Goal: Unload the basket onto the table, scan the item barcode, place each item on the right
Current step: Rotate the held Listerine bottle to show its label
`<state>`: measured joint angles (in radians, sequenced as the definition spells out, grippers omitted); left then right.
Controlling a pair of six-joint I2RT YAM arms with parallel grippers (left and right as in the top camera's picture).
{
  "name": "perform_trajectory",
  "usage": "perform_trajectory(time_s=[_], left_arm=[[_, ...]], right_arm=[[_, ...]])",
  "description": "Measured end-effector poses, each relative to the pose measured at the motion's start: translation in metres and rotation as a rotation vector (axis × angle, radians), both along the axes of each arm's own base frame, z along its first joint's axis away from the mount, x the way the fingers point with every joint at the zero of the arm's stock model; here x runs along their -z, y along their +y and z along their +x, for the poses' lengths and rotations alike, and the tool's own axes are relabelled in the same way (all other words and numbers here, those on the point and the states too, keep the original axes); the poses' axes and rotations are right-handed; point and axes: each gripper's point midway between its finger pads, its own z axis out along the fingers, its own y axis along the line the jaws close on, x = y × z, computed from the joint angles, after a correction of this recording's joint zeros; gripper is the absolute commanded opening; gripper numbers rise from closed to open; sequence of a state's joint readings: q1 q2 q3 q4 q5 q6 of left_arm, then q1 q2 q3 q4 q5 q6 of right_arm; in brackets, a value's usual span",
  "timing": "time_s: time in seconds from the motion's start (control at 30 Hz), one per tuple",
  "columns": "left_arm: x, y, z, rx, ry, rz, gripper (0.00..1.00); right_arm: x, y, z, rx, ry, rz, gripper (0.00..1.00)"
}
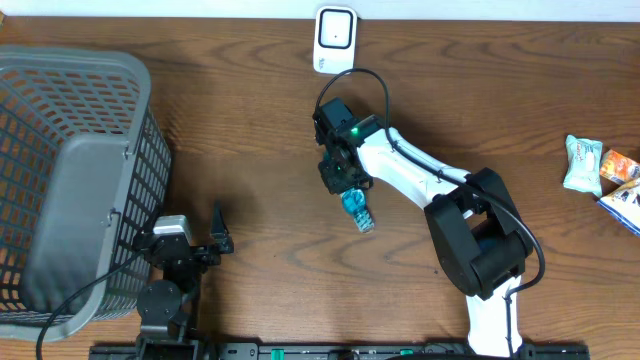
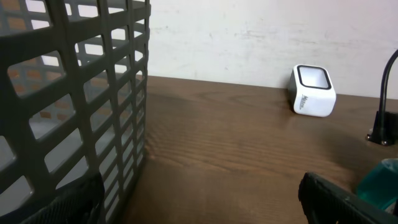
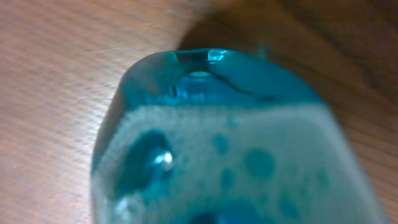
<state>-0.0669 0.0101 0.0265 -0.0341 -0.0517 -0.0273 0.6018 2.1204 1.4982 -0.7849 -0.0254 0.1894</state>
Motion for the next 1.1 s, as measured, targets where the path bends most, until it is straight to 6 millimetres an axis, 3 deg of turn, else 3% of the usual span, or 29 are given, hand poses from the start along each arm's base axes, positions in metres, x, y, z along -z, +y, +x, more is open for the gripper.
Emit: perform_trajectory(time_s=[0.37, 0.53, 0.6, 0.77, 0.93, 1.1], left_arm=[[0.0, 0.0, 0.0, 0.0, 0.0, 0.0, 1.0], [0.0, 0.0, 0.0, 0.0, 0.0, 0.0, 1.0], [0.0, 0.0, 0.0, 0.0, 0.0, 0.0, 1.0], [0.0, 0.0, 0.0, 0.0, 0.0, 0.0, 1.0], [0.0, 0.0, 0.0, 0.0, 0.0, 0.0, 1.0], [0.0, 0.0, 0.0, 0.0, 0.0, 0.0, 1.0]], right_arm=[[-0.001, -0.027, 0.014, 0.055, -0.066, -0.16, 0.33], [-0.001, -0.031, 0.018, 0.076, -0.084, -0.18, 0.53], [-0.001, -0.031, 0.019, 0.083, -0.088, -0.18, 0.56], [-0.002, -0.031, 0.02, 0.087, -0.093, -0.183, 0.56], [-0.003, -0.033, 0.018, 0.088, -0.082, -0.195, 0.45], [-0.013, -0.033, 0.019, 0.085, -0.068, -0.206, 0.5]])
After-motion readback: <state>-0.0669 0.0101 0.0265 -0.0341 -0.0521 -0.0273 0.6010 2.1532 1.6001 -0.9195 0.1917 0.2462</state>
